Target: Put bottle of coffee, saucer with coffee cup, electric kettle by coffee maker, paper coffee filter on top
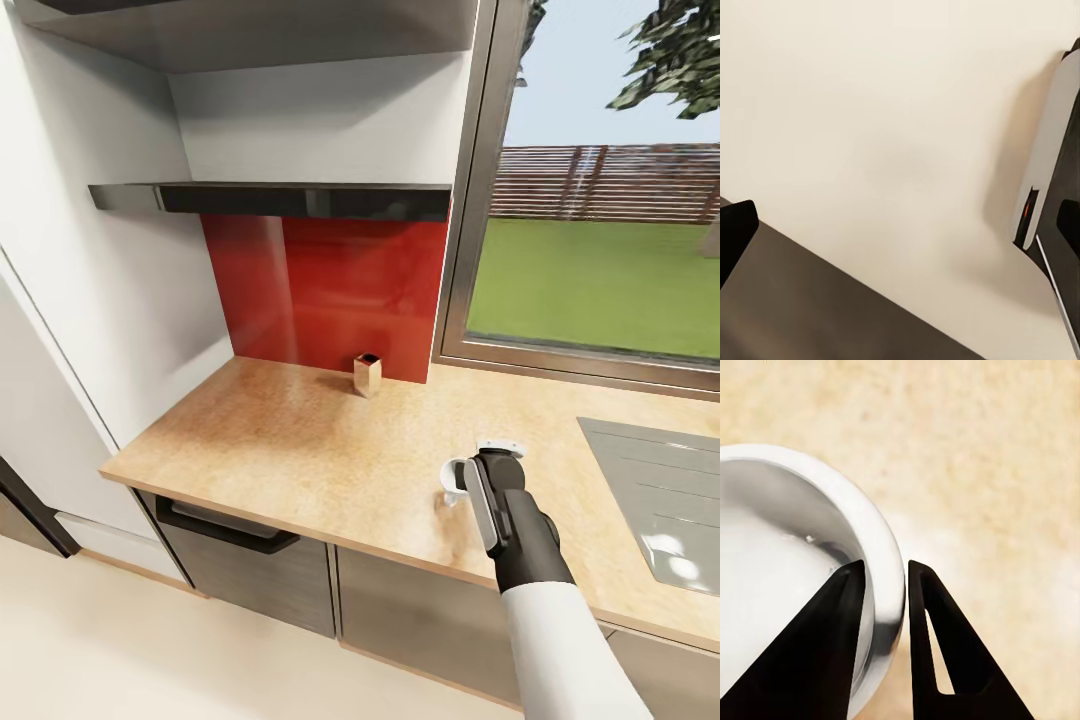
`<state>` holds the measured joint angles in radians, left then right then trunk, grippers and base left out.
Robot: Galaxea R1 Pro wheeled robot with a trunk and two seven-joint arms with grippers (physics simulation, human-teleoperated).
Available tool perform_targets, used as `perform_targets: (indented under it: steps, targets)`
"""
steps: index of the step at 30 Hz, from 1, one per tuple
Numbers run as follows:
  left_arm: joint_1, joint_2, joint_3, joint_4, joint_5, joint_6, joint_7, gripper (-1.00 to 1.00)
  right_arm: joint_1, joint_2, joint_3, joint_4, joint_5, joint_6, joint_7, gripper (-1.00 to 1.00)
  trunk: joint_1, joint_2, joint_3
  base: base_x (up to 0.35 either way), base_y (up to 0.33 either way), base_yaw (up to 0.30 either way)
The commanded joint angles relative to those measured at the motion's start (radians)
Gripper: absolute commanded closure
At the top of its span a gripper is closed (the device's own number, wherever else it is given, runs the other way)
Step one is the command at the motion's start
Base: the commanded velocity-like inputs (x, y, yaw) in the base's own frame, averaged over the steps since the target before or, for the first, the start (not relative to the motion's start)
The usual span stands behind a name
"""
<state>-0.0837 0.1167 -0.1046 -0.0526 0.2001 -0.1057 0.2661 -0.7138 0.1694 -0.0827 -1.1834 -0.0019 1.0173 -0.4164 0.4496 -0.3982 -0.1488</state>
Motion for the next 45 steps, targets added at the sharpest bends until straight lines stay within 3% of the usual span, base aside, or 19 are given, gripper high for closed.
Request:
perform_targets:
  steps: [1,7,19,33,45]
  targets:
    - [-0.001,0.001,-0.008,0.000,0.010,-0.003,0.002,-1.00,-0.001,0.001,-0.002,-0.001,-0.001,0.004,-0.001,1.00,0.001,-0.002,-0.002,0.000,0.000,0.000]
    - [-0.001,0.001,-0.009,0.000,0.010,-0.003,0.002,-1.00,-0.001,0.000,-0.005,-0.014,-0.015,0.004,-0.001,1.00,0.001,-0.002,-0.002,0.000,0.000,-0.062]
    - [-0.001,0.000,-0.009,0.000,0.010,-0.003,0.002,-1.00,-0.001,0.000,-0.005,-0.045,-0.021,0.004,-0.002,1.00,0.001,-0.002,-0.002,0.000,0.000,-0.283]
    - [-0.001,0.001,-0.009,0.000,0.010,-0.003,0.002,-1.00,-0.001,-0.001,-0.004,-0.139,-0.022,0.004,-0.002,1.00,0.001,-0.002,-0.002,0.000,0.000,-0.298]
    - [-0.001,0.001,-0.009,0.000,0.010,-0.003,0.002,-1.00,-0.001,-0.006,-0.008,-0.278,-0.021,0.004,-0.001,1.00,0.001,-0.002,-0.002,0.000,0.000,-0.299]
